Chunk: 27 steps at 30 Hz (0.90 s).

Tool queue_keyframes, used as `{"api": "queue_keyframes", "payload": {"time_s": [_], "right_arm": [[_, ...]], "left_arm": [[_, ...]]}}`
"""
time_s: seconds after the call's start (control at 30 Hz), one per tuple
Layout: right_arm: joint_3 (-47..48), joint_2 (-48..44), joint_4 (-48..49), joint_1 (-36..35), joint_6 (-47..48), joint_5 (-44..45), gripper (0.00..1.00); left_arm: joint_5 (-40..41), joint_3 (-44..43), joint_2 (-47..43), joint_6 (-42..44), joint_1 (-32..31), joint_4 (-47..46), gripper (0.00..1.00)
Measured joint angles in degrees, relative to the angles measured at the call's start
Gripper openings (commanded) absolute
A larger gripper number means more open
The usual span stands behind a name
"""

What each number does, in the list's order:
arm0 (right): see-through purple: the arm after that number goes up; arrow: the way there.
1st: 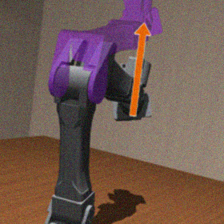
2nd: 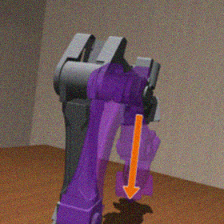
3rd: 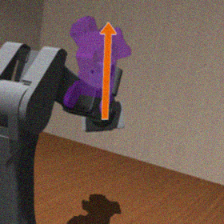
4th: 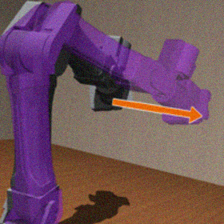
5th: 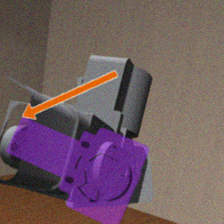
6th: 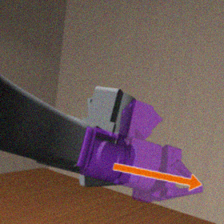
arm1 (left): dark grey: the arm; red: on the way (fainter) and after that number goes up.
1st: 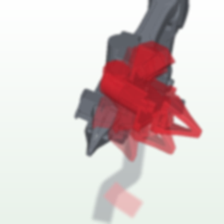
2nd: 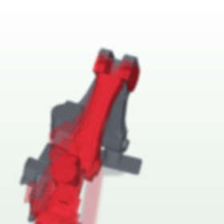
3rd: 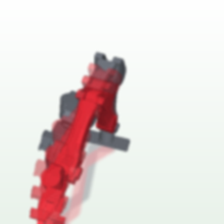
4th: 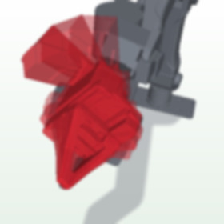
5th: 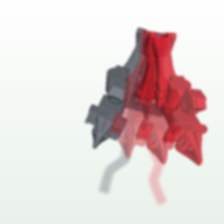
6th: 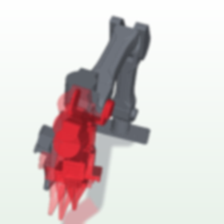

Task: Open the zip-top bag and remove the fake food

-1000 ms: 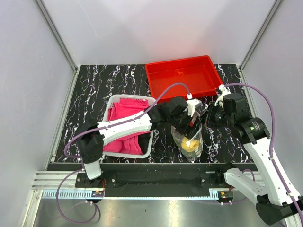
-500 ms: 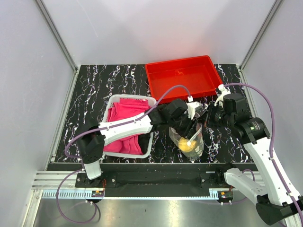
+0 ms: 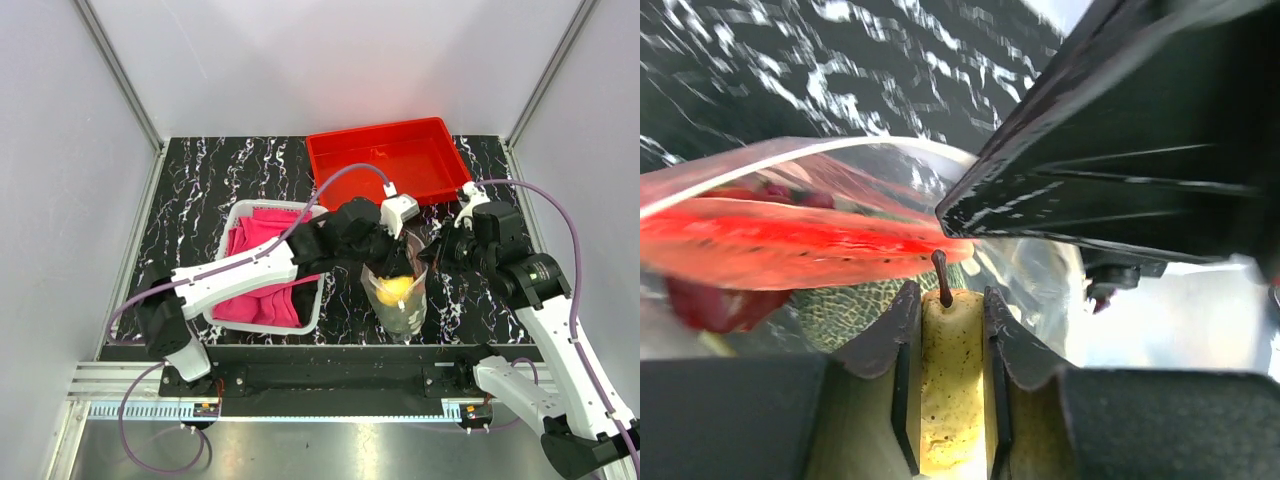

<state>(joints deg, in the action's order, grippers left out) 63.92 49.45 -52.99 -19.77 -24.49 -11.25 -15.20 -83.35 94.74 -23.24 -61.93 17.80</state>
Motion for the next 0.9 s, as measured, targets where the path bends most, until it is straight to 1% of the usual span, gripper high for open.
{"api": "queue_keyframes", "payload": {"time_s": [0.13, 0.37, 0.53, 0.63, 0.73, 0.9], "right_arm": [[-0.9, -1.4, 0.0, 0.0, -1.3, 2.8, 0.00], [-2.2, -2.2, 0.9, 0.0, -2.2, 4.1, 0.00], [-3.8, -2.6, 1.8, 0.0, -2.6, 3.8, 0.00], [-4.7, -3.7, 2.6, 0.0, -3.1, 3.6, 0.00], [-4.8, -4.7, 2.7, 0.0, -3.7, 3.7, 0.00], [-5.3, -6.7, 2.9, 0.0, -6.3, 6.3, 0.00]], "left_arm": [[1.7, 2.2, -4.3, 1.3, 0.0, -3.1, 0.00], [6.4, 10.8, -14.1, 3.1, 0.0, -14.6, 0.00], [10.9, 11.5, -16.7, 5.0, 0.1, -21.3, 0.00], [13.9, 10.8, -17.5, 6.9, 1.0, -22.3, 0.00], [15.8, 9.5, -17.7, 7.9, 3.9, -23.1, 0.00], [16.9, 7.7, -16.2, 5.6, 13.7, -25.4, 0.00]]}}
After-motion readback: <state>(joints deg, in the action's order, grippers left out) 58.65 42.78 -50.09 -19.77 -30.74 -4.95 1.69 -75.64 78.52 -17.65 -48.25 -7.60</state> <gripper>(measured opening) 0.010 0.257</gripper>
